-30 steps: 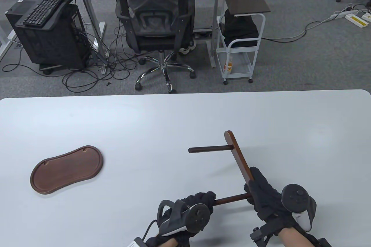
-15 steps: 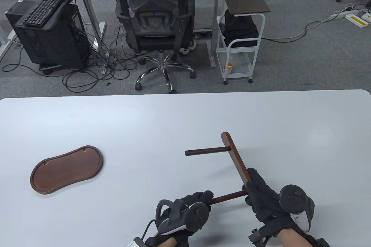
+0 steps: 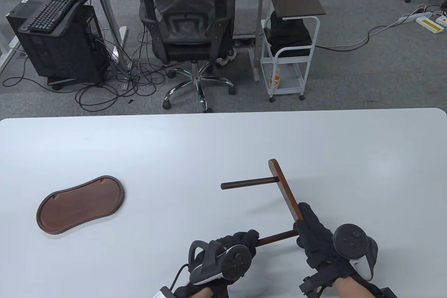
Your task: Fit key rack parts together into a complete key rack
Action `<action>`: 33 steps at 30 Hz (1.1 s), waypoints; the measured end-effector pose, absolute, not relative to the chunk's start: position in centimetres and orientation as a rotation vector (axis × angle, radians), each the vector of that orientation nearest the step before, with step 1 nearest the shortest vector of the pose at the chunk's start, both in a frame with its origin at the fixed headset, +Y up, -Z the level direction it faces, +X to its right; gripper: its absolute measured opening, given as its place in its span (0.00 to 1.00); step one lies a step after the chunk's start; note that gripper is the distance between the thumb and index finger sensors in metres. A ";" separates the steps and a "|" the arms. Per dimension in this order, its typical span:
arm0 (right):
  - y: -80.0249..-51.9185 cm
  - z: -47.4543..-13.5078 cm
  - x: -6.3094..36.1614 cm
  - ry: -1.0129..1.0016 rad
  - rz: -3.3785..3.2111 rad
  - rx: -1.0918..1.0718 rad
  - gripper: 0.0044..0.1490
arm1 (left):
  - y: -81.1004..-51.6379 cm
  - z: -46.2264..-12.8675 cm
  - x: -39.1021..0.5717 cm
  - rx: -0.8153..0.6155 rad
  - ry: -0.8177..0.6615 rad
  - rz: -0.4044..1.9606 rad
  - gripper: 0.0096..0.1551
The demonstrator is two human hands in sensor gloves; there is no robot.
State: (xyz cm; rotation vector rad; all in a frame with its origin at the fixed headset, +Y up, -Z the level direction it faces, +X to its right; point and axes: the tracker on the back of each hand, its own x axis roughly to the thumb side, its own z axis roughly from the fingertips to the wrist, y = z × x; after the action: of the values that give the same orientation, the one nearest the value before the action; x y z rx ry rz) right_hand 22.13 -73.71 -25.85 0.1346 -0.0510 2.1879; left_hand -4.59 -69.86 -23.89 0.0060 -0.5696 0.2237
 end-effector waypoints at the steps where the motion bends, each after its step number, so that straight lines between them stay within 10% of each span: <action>1: -73.7 -25.8 22.0 -0.052 2.202 0.141 0.40 | -69.6 -23.9 -4.7 0.015 -0.569 0.229 0.28; 33: -73.8 -25.1 19.6 -0.078 2.452 0.247 0.41 | -66.9 -21.4 -2.2 0.162 -0.616 0.008 0.27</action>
State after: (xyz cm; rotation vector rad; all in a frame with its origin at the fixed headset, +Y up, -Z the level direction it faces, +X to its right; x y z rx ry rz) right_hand 19.62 -73.77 -25.13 0.2472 -0.0782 2.4516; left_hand -2.20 -66.92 -21.42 0.1623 -0.6155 0.0081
